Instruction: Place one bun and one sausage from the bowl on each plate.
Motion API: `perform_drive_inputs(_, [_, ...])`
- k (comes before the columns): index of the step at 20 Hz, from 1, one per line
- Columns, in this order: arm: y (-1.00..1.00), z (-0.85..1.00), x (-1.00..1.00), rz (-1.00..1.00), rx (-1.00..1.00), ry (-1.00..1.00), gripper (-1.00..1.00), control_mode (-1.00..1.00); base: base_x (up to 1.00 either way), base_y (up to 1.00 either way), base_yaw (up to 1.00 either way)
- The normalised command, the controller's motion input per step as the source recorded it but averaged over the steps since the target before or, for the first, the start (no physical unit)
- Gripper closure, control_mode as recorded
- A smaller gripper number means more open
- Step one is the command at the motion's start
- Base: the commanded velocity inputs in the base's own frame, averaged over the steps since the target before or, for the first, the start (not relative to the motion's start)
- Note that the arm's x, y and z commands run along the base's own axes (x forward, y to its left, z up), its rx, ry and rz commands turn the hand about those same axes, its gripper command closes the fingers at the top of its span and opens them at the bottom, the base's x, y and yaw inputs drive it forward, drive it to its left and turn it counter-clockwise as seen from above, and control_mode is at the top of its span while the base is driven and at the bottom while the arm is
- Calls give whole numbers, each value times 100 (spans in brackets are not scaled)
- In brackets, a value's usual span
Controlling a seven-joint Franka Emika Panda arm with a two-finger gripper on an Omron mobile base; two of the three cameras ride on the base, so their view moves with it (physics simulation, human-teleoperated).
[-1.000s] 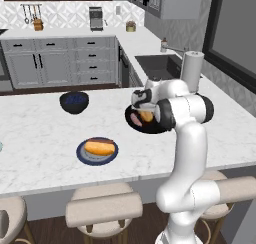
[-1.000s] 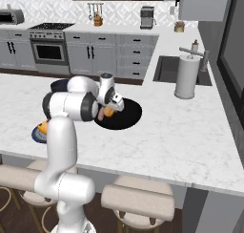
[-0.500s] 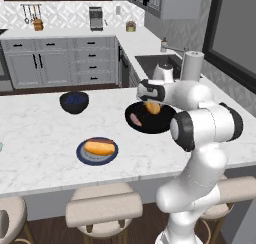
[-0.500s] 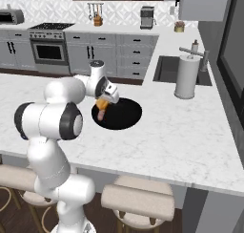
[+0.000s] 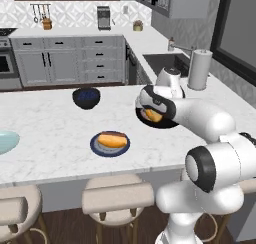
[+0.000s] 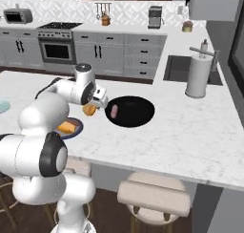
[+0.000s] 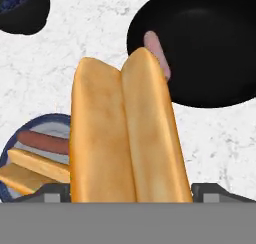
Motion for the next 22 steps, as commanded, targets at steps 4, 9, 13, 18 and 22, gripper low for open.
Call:
perform_drive_inputs(4, [0, 0, 0, 0, 0, 0, 100, 100, -17, 100, 10])
perform_drive_inputs(9, [0, 0, 0, 0, 0, 0, 100, 100, 0, 100, 1])
perform_drive_inputs(13, [0, 0, 0, 0, 0, 0, 100, 100, 8, 100, 0])
perform_drive_inputs(18, [20, 0, 15, -1, 0, -2, 100, -100, 33, 80, -2])
perform_drive_inputs(22, [98, -5, 97, -7, 0, -2, 100, -100, 0, 0, 0])
